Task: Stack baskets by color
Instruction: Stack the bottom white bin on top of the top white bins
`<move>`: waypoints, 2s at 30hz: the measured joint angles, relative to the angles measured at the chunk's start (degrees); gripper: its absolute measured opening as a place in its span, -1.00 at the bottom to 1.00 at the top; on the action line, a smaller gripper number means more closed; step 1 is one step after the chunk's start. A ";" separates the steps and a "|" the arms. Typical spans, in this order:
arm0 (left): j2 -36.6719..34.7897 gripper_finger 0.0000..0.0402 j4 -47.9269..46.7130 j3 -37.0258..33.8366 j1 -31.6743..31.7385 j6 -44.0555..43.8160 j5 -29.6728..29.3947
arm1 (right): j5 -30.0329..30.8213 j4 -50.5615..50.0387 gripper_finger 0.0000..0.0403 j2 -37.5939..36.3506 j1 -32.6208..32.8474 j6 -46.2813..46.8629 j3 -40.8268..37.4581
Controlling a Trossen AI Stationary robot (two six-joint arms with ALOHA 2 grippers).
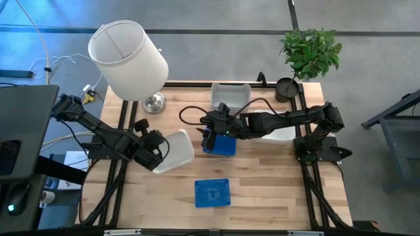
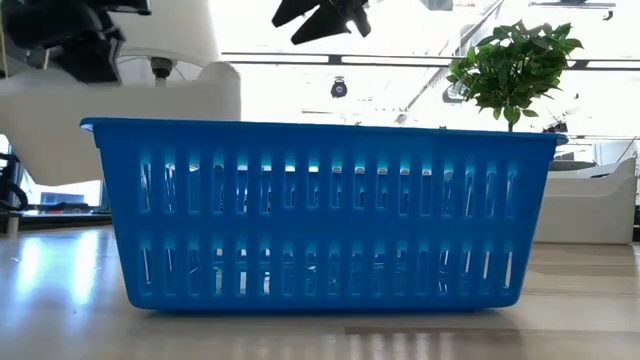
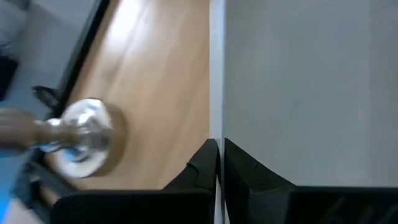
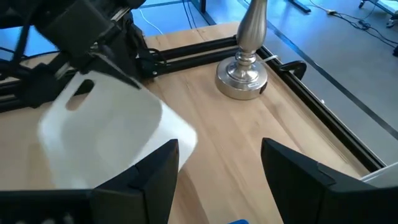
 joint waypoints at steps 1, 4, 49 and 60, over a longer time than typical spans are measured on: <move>0.46 -1.00 -1.55 0.82 0.57 0.25 -0.17 | -0.36 0.03 0.07 0.00 -0.04 0.00 0.00; 2.27 -1.00 -5.04 2.81 2.09 0.28 -1.05 | -0.99 0.07 0.07 0.00 -0.48 -0.15 0.00; 15.25 -1.00 -8.32 11.60 4.41 0.64 -13.24 | -7.17 1.07 -0.70 11.85 -4.72 7.12 0.04; 15.25 -0.82 -8.08 11.57 4.52 0.64 -11.16 | -8.91 1.16 -0.98 11.85 -5.89 6.13 0.04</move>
